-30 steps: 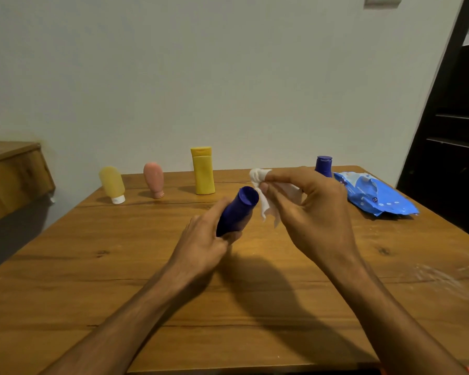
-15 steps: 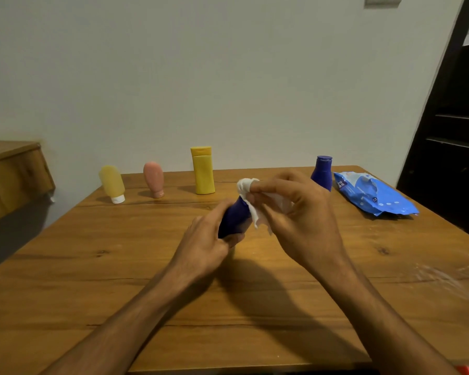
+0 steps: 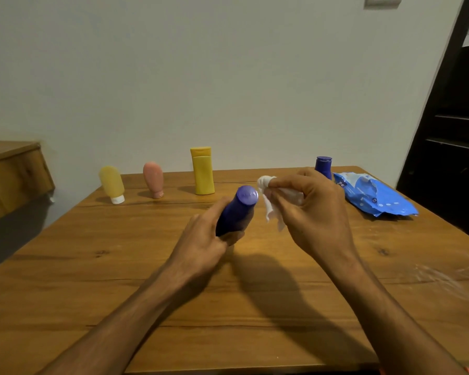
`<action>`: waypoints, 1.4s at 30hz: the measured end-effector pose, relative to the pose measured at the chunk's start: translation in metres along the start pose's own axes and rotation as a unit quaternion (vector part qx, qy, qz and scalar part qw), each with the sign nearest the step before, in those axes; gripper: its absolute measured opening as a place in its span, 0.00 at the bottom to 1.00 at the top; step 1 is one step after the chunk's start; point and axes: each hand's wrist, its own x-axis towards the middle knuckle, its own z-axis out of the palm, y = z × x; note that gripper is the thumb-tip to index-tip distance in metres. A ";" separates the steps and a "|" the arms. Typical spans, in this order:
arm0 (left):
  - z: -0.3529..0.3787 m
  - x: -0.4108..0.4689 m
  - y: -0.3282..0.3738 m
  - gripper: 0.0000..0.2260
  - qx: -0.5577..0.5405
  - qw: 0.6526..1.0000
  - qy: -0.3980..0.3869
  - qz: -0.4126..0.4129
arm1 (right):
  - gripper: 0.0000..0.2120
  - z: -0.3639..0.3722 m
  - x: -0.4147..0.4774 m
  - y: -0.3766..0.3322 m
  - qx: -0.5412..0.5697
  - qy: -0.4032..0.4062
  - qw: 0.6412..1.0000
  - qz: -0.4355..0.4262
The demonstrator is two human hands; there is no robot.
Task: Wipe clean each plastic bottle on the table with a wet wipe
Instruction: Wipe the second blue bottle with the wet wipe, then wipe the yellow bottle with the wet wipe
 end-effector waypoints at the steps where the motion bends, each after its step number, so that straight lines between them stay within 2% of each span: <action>1: -0.002 0.002 0.001 0.24 -0.011 1.000 0.000 0.005 | 0.09 -0.001 0.001 0.004 0.002 -0.003 1.000 0.016; 4: -0.007 0.014 0.004 0.24 -0.027 0.999 -0.020 0.005 | 0.09 -0.003 0.004 0.011 -0.038 -0.037 0.997 0.055; 10: -0.003 0.058 0.010 0.23 -0.042 0.998 -0.048 0.015 | 0.09 0.007 0.010 0.023 -0.094 -0.087 0.988 0.081; 20: 0.052 0.124 -0.009 0.22 -0.079 0.990 -0.115 -0.011 | 0.10 0.013 0.045 0.065 -0.207 -0.143 0.956 0.149; 24: 0.067 0.136 -0.016 0.25 -0.122 0.986 -0.109 -0.042 | 0.11 0.014 0.045 0.080 -0.223 -0.172 0.945 0.168; 27: 0.075 0.137 -0.021 0.24 -0.165 0.979 -0.100 -0.069 | 0.12 0.017 0.046 0.088 -0.222 -0.182 0.942 0.177; 36: 0.080 0.140 -0.024 0.24 -0.172 0.976 -0.111 -0.074 | 0.13 0.025 0.046 0.091 -0.219 -0.180 0.942 0.178; 42: 0.080 0.140 -0.026 0.29 -0.156 0.976 -0.125 -0.084 | 0.12 0.023 0.047 0.073 -0.218 -0.183 0.945 0.160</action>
